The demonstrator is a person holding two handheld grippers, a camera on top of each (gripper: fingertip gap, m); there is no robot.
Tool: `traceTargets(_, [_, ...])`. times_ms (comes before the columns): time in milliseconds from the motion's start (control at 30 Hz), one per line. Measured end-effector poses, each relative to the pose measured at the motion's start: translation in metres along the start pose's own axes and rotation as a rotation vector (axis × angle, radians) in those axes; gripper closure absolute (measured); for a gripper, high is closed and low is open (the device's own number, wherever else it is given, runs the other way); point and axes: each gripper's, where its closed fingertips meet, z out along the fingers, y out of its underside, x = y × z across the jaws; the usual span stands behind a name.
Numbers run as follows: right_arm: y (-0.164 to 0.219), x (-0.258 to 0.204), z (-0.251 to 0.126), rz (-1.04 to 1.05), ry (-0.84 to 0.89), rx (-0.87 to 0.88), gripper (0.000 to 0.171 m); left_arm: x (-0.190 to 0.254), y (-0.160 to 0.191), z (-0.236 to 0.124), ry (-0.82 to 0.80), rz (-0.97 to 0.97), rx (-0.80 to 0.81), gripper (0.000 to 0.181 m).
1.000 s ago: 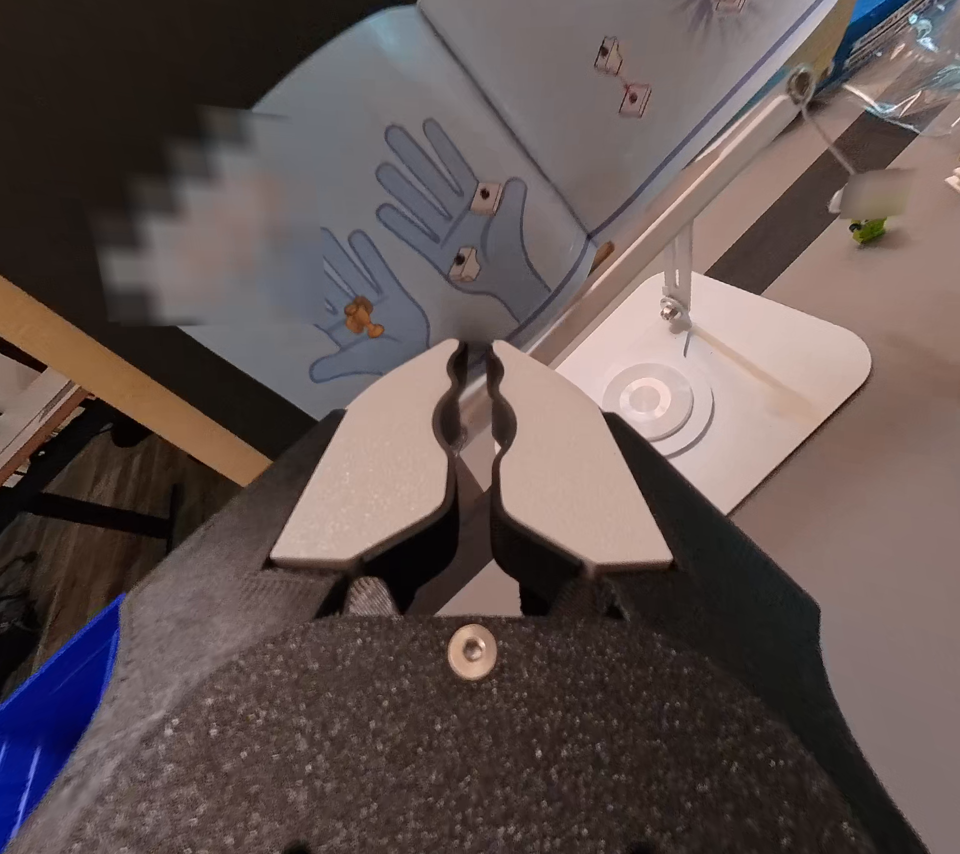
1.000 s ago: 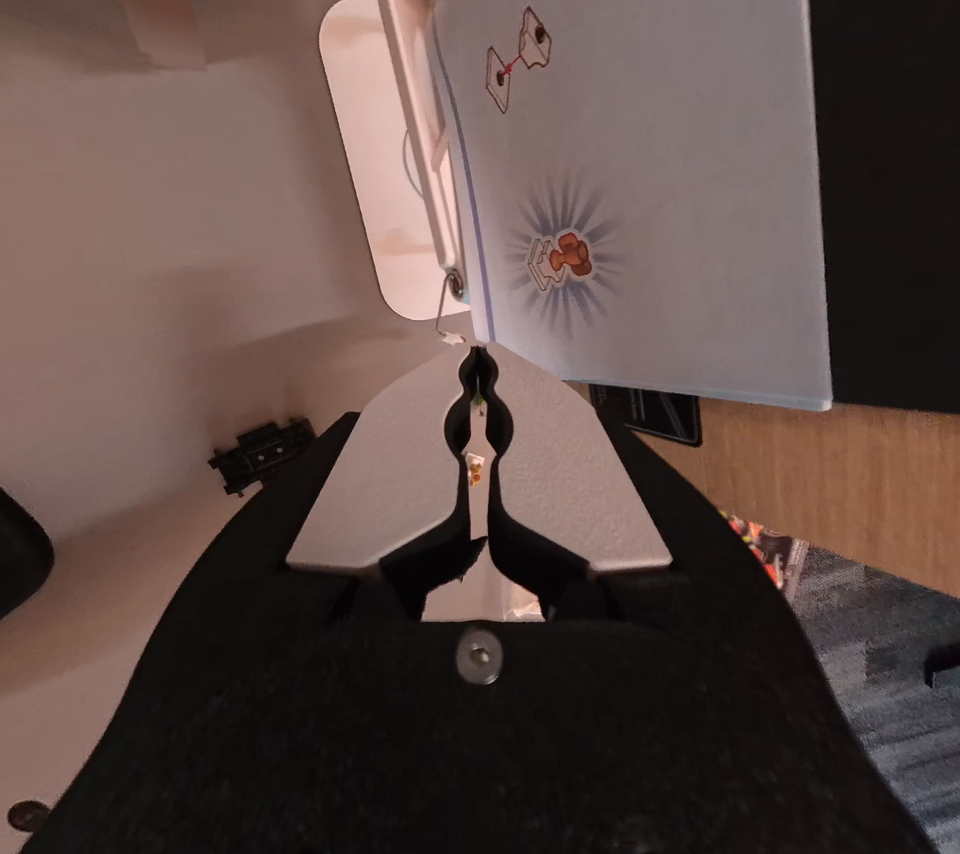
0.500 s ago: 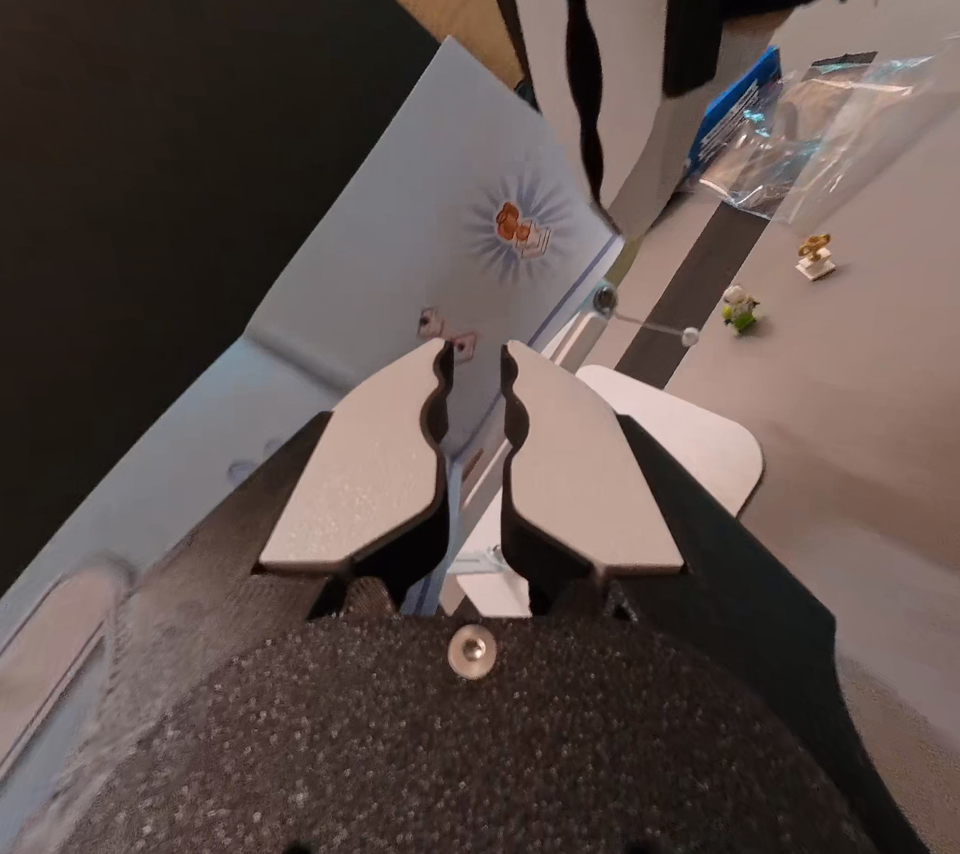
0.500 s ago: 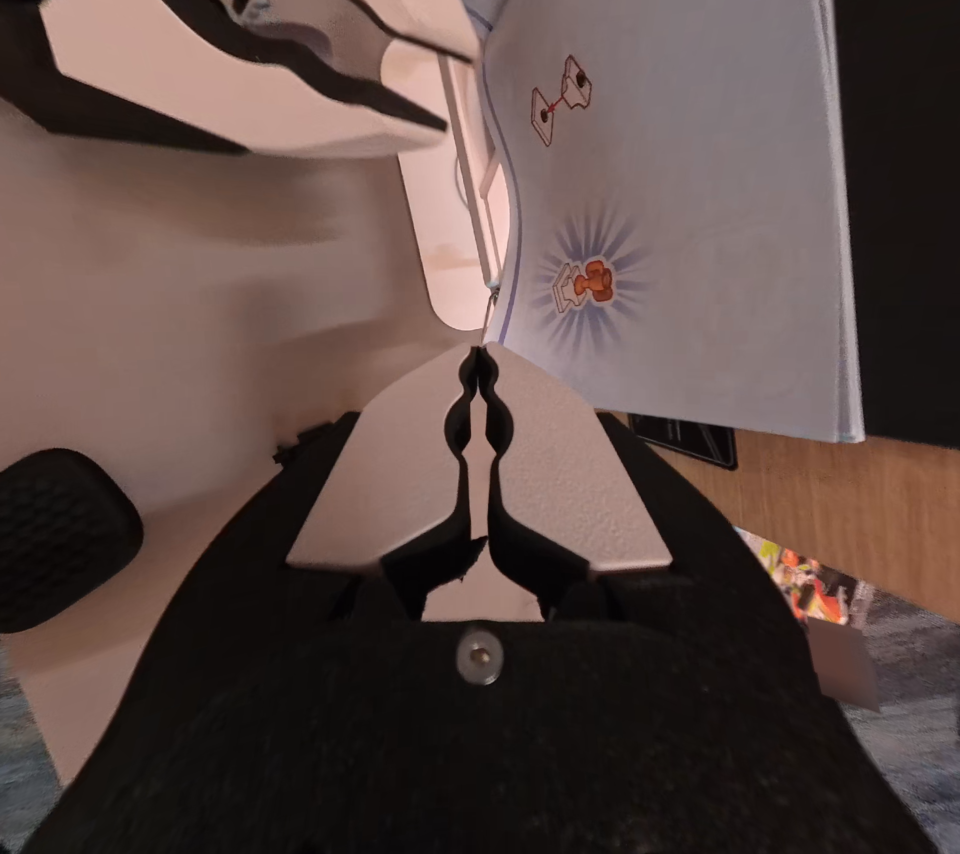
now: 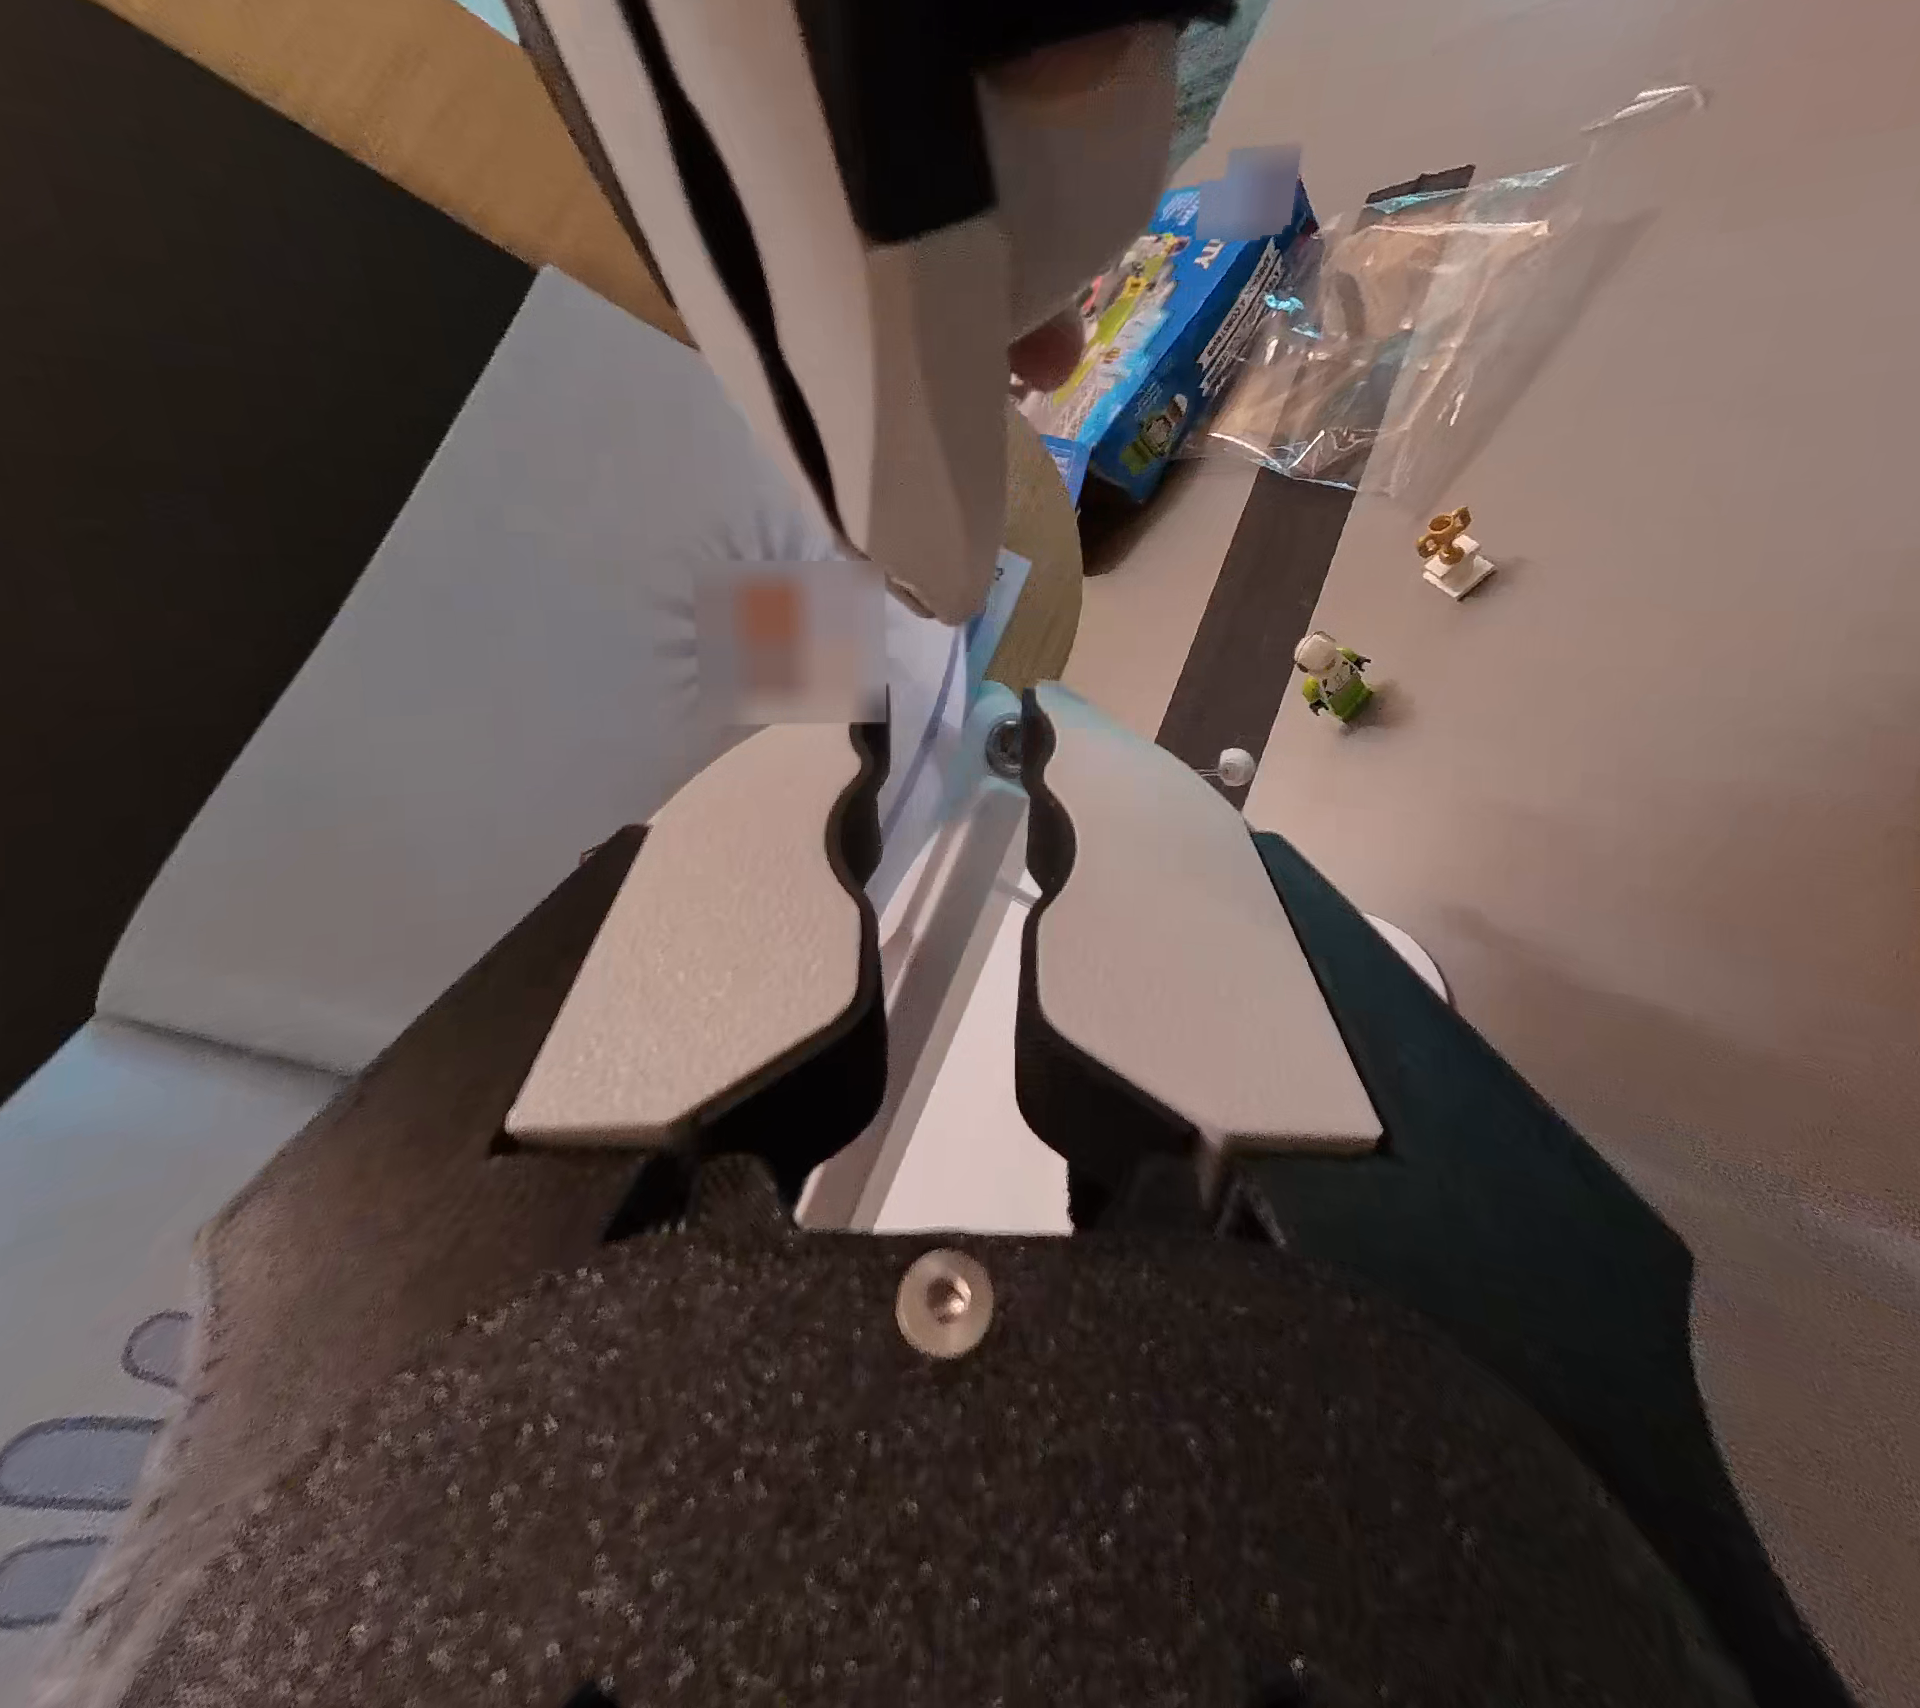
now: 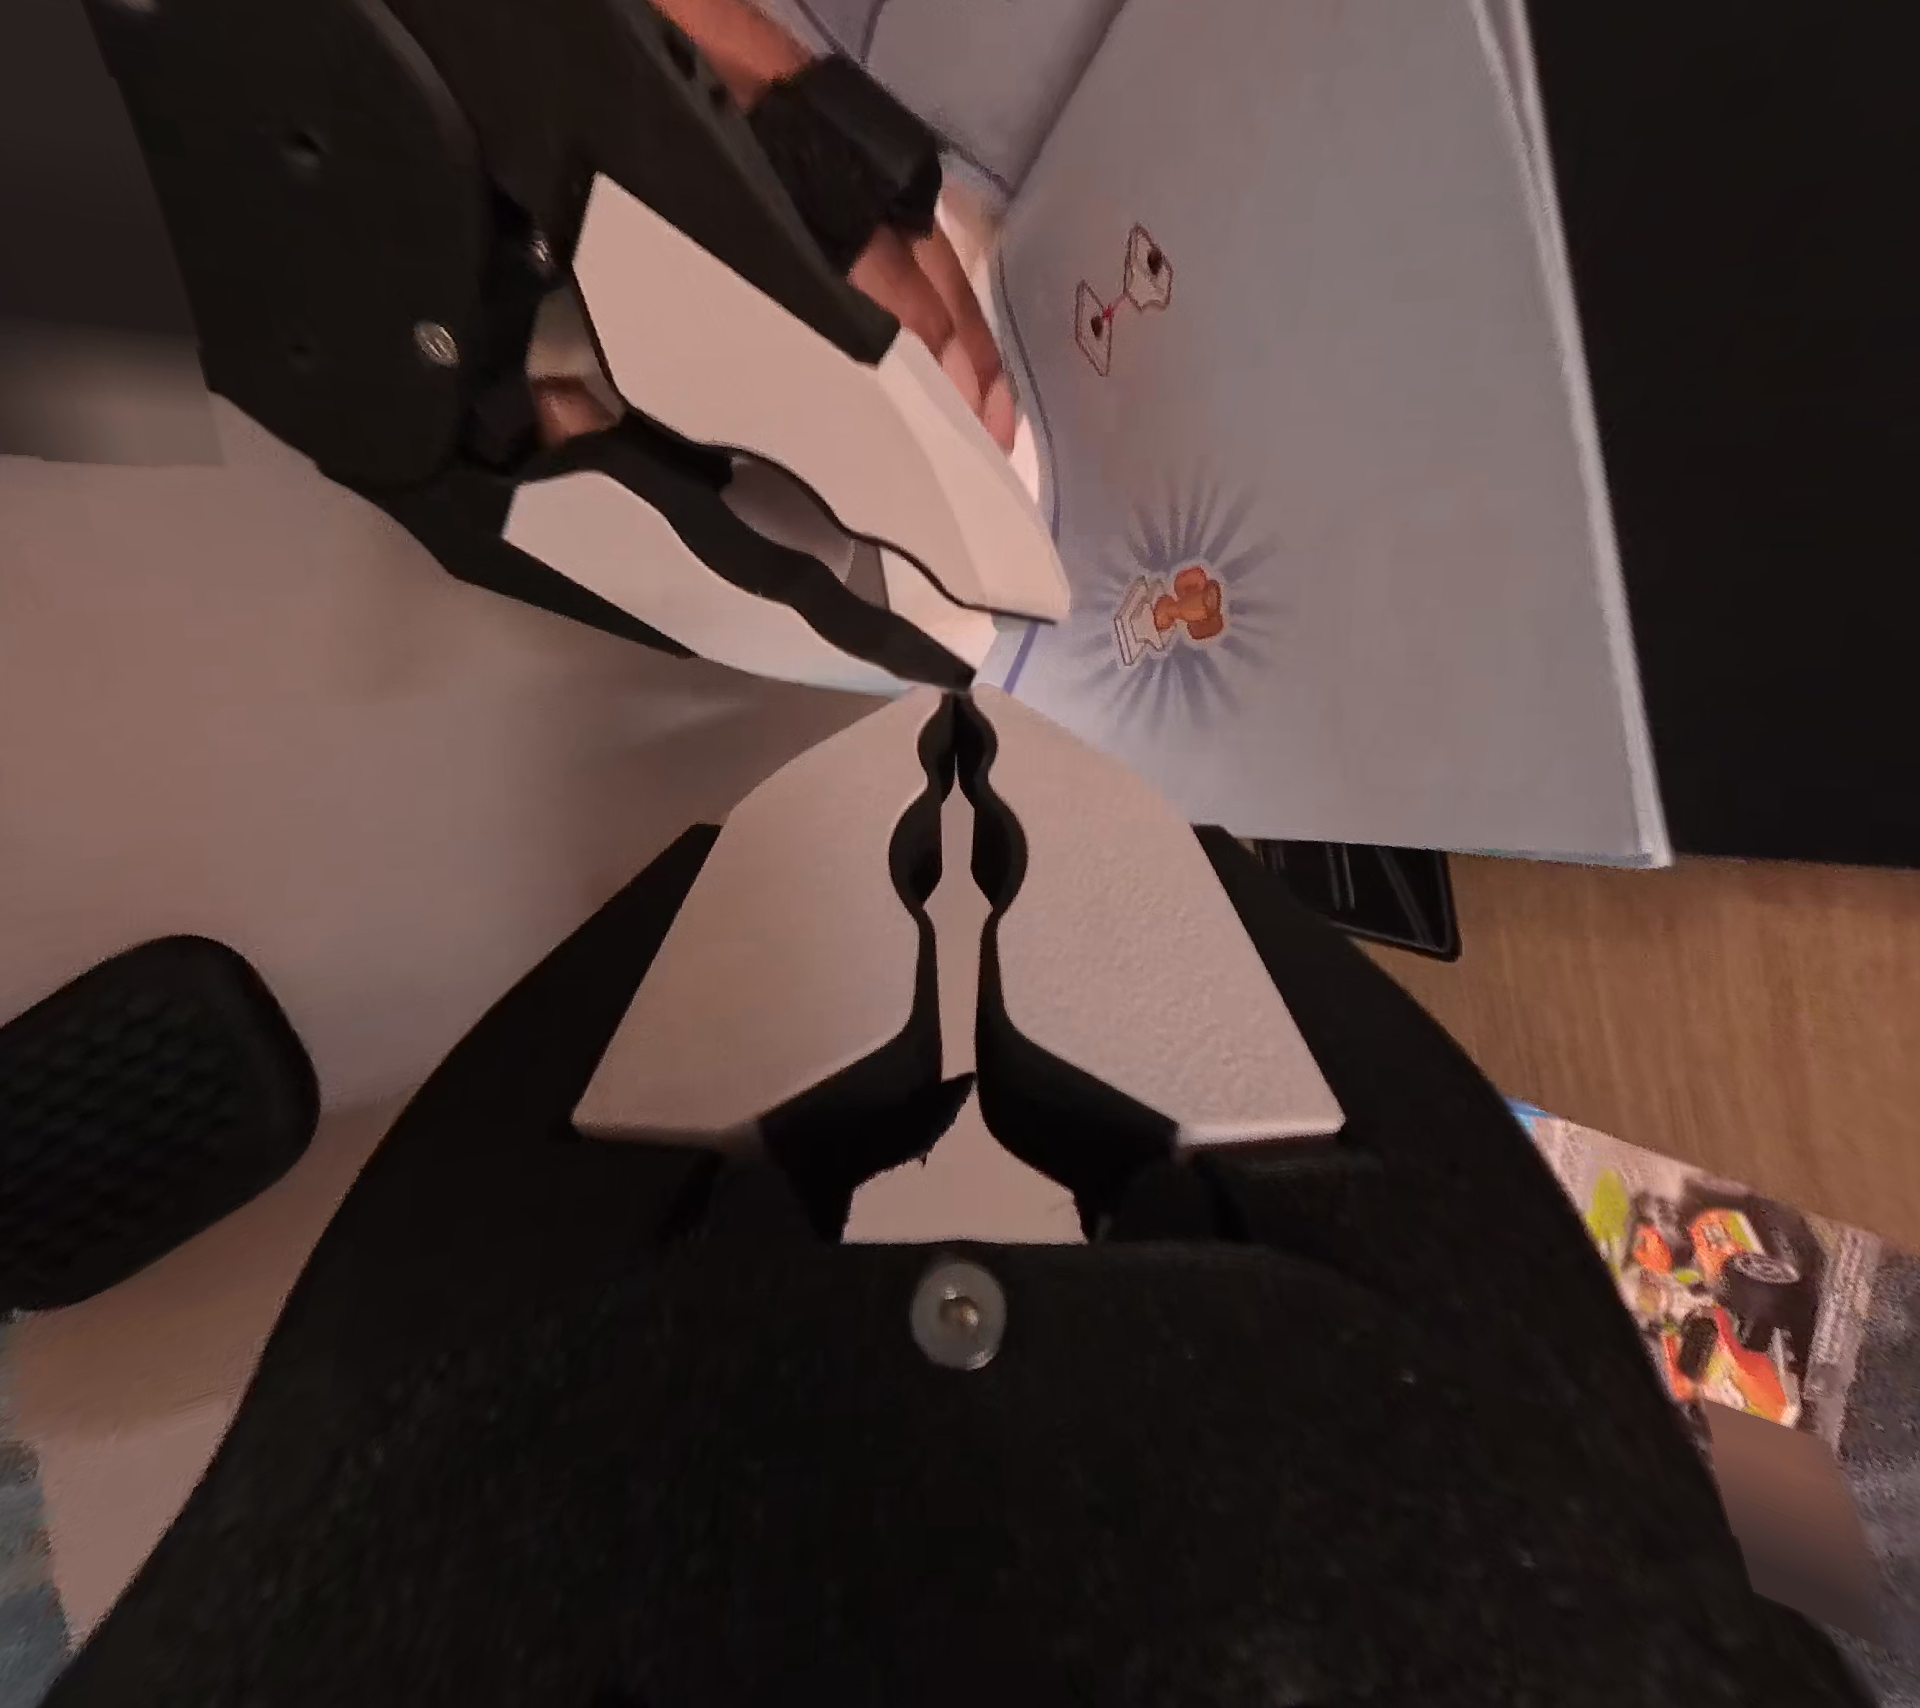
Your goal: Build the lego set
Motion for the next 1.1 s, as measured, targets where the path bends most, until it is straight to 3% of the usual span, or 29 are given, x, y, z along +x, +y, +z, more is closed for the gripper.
traceTargets(67, [-0.006,-0.003,-0.002,-0.010,-0.004,0.023,0.171,-0.003,-0.001,0.002,-0.037,0.019,0.007,0.160])
traceTargets(133, [-0.011,-0.006,-0.004,-0.016,-0.008,0.038,0.171,-0.012,-0.002,0.002,-0.116,0.061,0.025,0.180])
traceTargets(300, [-0.024,0.003,-0.022,-0.042,0.114,0.207,0.171,-0.021,0.002,-0.008,-0.164,0.049,0.048,0.181])
traceTargets(367, [-0.008,0.017,-0.026,-0.081,0.238,0.183,0.171,-0.025,0.004,-0.013,-0.174,0.049,0.047,0.181])
traceTargets(467, [0.014,0.025,-0.013,-0.249,0.405,0.115,0.156,-0.033,0.006,-0.019,-0.199,0.049,0.049,0.181])
traceTargets(567, [0.026,0.029,0.002,-0.603,0.659,-0.004,0.152,-0.039,0.010,-0.022,-0.211,0.028,0.031,0.181])
traceTargets(667, [0.028,0.028,0.017,-0.779,0.776,-0.050,0.145,-0.042,0.013,-0.024,-0.219,0.012,0.036,0.181])
traceTargets(800, [0.021,0.035,0.016,-0.823,0.859,-0.029,0.147,-0.042,0.017,-0.025,-0.224,0.015,0.029,0.181])
traceTargets(1100, [0.021,0.037,0.011,-0.766,0.809,0.002,0.167,-0.045,0.017,-0.028,-0.226,0.007,0.038,0.181])
